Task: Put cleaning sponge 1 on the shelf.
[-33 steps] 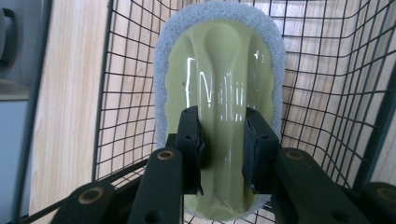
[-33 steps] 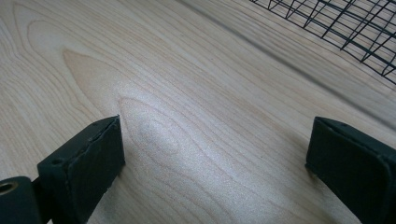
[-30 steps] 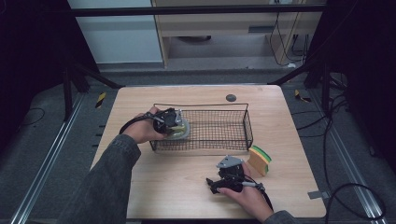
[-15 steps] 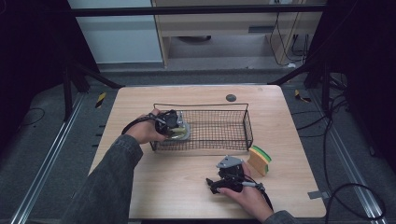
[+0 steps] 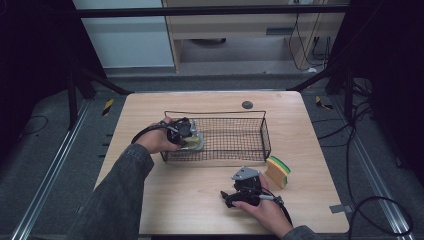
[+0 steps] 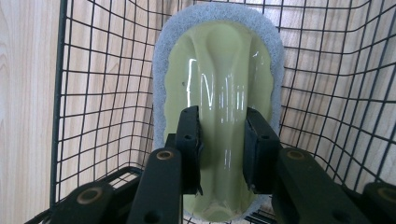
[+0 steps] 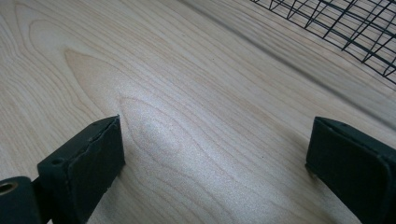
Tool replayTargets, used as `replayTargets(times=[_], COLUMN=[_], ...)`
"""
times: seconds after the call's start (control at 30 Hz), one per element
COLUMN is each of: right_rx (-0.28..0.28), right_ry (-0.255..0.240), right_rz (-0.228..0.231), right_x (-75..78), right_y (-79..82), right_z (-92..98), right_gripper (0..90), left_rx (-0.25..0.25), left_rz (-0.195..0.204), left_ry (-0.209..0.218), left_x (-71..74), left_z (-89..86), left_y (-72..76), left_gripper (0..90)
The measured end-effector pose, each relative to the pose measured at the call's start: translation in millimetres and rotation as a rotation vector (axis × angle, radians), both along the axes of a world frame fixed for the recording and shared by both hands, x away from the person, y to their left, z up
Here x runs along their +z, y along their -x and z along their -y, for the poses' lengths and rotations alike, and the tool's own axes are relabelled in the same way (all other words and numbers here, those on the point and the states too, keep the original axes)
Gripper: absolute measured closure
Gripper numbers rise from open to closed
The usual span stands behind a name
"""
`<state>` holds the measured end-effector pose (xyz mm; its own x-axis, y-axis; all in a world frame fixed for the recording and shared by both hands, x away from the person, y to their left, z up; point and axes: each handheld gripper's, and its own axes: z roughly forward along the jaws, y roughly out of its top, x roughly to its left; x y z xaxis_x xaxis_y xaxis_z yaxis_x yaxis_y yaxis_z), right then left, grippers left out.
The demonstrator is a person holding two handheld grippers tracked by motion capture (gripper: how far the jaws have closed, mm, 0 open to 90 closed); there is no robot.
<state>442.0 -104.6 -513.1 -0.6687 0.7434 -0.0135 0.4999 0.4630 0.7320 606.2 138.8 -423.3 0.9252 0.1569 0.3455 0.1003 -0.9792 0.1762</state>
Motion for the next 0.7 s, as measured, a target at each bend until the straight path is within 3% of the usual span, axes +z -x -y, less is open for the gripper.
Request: replayTargets(times=[0.47,0.7], right_rx=[0.0,0.001], right_ry=[0.0,0.0], right_rz=[0.0,0.0], right_x=[0.0,0.0], right_y=[0.0,-0.1], right_z=[0.0,0.0], right_gripper=[4.4,4.4], left_rx=[0.009,0.014], left_rz=[-0.01,-0.007], left_ry=[-0.003,0.019], left_x=[-1.0,3.8], left_z=[-1.1,-3.2], left_y=[-1.0,1.3], left_gripper=[68.3,66.3])
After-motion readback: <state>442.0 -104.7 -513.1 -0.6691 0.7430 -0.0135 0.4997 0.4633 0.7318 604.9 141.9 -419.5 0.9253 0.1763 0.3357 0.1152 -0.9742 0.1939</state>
